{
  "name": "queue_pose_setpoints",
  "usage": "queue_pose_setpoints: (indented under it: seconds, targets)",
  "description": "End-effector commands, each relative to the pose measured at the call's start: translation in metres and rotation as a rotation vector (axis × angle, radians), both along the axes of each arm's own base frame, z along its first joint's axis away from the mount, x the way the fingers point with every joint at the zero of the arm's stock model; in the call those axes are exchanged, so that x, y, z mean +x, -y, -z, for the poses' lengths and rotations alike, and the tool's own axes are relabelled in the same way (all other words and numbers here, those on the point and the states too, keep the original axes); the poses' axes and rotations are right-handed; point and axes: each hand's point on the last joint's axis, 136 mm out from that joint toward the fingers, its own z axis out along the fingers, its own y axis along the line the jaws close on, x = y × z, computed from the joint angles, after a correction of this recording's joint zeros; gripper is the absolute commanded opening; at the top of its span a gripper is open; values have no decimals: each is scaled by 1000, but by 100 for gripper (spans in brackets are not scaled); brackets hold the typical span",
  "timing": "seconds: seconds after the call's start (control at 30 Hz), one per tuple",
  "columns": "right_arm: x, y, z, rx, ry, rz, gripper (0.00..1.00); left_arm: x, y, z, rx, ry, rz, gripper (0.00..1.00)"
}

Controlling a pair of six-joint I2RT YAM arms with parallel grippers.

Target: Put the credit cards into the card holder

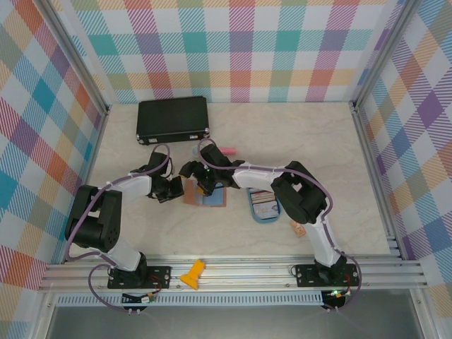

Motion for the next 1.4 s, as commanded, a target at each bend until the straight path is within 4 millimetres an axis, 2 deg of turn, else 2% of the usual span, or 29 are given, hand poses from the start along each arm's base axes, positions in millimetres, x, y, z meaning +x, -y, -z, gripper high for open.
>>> queue_pose_setpoints:
  seconds: [0.0,0.37,1.03,1.2,1.37]
  targets:
    - [-14,-14,-23,68,2,-41,85,-22,-11,12,49,-106,-20,0]
    - [-19,-22,-30,93,10,-57,85,-24,-15,11,66,-113,-25,0]
    - [-14,-18,-57,138,74,-17,86,-25,-14,11,65,-115,-24,0]
    - [-13,-7,-66,101,119,-14,86,-25,-15,13,68,-118,-24,0]
    - [-14,12,-75,25,178,-23,86,-26,-14,15,67,-127,-22,0]
